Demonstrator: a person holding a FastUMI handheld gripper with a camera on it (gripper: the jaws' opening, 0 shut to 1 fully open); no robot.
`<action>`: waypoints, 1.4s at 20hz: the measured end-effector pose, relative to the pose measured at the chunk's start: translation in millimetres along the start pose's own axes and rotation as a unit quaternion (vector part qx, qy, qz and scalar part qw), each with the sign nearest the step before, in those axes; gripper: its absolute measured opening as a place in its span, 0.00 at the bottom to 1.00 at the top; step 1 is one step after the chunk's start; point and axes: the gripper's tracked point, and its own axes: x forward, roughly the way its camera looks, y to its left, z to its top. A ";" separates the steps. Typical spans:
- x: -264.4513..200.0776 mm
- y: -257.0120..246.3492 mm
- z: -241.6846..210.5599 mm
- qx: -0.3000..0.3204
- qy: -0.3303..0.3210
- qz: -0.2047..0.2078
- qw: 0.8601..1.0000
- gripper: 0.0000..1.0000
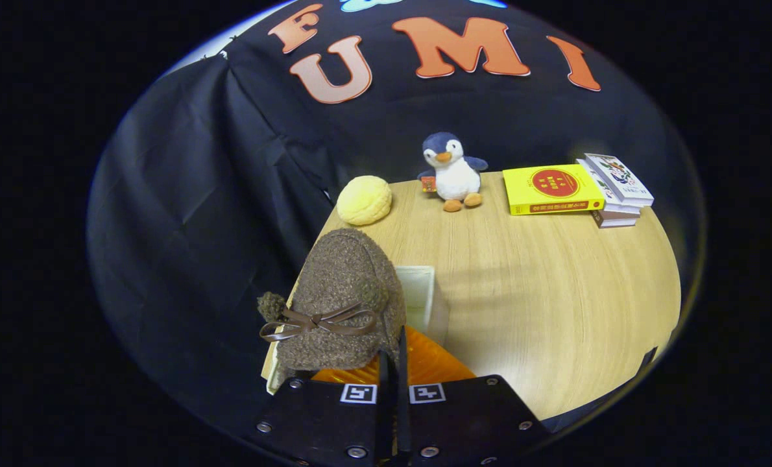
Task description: Open the storage box then place both shoes into the box .Put the left shoe in first, then the right shoe, with the right side of both shoes facing outward in a uniform manner.
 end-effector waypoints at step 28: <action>5.0 -14.7 -21.2 -0.005 0.036 -0.018 0.999 0.37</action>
